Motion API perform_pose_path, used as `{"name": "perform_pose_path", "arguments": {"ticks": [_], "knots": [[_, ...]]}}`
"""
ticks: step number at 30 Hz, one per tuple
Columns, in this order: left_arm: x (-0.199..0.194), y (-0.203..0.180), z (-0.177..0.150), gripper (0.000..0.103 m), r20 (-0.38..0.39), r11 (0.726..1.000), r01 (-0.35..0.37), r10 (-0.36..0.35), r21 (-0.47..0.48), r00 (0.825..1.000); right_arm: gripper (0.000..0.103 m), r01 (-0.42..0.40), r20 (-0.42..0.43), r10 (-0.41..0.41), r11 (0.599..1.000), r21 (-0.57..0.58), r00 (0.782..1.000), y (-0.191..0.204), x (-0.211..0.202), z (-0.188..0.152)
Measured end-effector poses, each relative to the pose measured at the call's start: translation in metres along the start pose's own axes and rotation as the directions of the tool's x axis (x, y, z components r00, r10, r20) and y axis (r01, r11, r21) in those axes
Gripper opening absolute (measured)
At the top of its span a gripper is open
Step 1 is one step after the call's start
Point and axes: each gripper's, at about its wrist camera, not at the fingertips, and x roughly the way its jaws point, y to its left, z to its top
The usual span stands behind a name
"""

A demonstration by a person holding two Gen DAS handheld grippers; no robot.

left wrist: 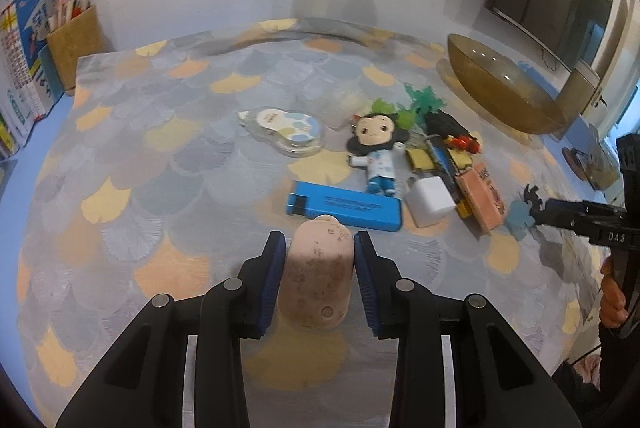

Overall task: Organize rigid objects
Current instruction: 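Grasp the pink eraser with the left gripper while the right gripper grasps the black figurine, then carry both items to the amber bowl and open both grippers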

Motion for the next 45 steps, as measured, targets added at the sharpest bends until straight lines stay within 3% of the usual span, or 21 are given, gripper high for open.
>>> {"name": "perform_pose_path", "arguments": {"ticks": [5,7,8,12,14,17,21,25,28,32,35,36,37,38,41,45], "knots": [[0.002,-0.014,0.002,0.032,-0.005,1.0,0.011,-0.011,0.023,1.0,0.059,0.016,0.015,-0.017,1.0,0.027,1.0,-0.002,0.006,0.008],[0.004,-0.021,0.006,0.032,-0.007,0.999,0.013,-0.012,0.03,1.0,0.051,0.058,0.007,-0.058,0.998,0.012,0.998,0.001,0.014,0.009],[0.005,-0.025,0.007,0.032,-0.008,0.999,0.016,-0.016,0.033,1.0,0.04,0.048,0.02,-0.048,0.999,0.004,0.999,0.003,0.012,0.008],[0.003,-0.046,0.018,0.032,0.004,0.997,0.029,-0.03,0.068,1.0,0.04,0.037,0.028,-0.036,0.999,-0.021,0.999,0.003,0.007,0.004],[0.001,-0.058,0.026,0.032,0.013,0.996,0.039,-0.04,0.086,0.999,0.039,-0.001,0.041,0.0,1.0,0.022,0.999,-0.008,0.001,0.003],[-0.004,-0.083,0.046,0.032,0.038,0.991,0.063,-0.068,0.117,0.997,0.039,-0.007,0.104,0.001,0.999,0.053,0.995,-0.022,-0.021,0.01],[-0.013,-0.125,0.09,0.032,0.1,0.978,0.115,-0.133,0.174,0.986,0.039,0.024,0.239,-0.033,0.999,0.039,0.97,-0.031,-0.07,0.037],[-0.012,-0.182,0.145,0.032,0.159,0.956,0.175,-0.215,0.234,0.964,0.04,0.104,0.38,-0.136,0.989,0.106,0.915,-0.054,-0.115,0.077],[0.013,-0.221,0.17,0.032,0.147,0.945,0.19,-0.234,0.265,0.961,0.04,0.149,0.407,-0.207,0.974,0.171,0.89,-0.072,-0.122,0.098],[0.068,-0.245,0.18,0.032,0.065,0.952,0.201,-0.221,0.23,0.973,0.039,0.167,0.331,-0.232,0.963,0.213,0.915,-0.094,-0.099,0.113],[0.087,-0.25,0.179,0.034,0.044,0.957,0.202,-0.216,0.208,0.975,0.04,0.172,0.283,-0.238,0.956,0.239,0.929,-0.109,-0.084,0.116],[0.087,-0.252,0.178,0.049,0.05,0.959,0.187,-0.202,0.211,0.978,0.043,0.165,0.273,-0.228,0.958,0.234,0.934,-0.111,-0.08,0.118],[0.086,-0.251,0.178,0.065,0.059,0.963,0.163,-0.179,0.213,0.982,0.048,0.161,0.261,-0.218,0.962,0.223,0.94,-0.113,-0.075,0.12],[0.081,-0.248,0.176,0.07,0.075,0.967,0.143,-0.162,0.211,0.984,0.057,0.171,0.246,-0.225,0.96,0.223,0.943,-0.117,-0.075,0.12],[0.053,-0.23,0.171,0.07,0.122,0.968,0.173,-0.196,0.18,0.973,0.058,0.193,0.277,-0.257,0.952,0.237,0.926,-0.12,-0.091,0.112],[0.002,-0.185,0.151,0.07,0.2,0.985,0.133,-0.153,0.111,0.968,0.061,0.107,0.324,-0.166,0.976,0.19,0.931,-0.109,-0.113,0.09]]}}
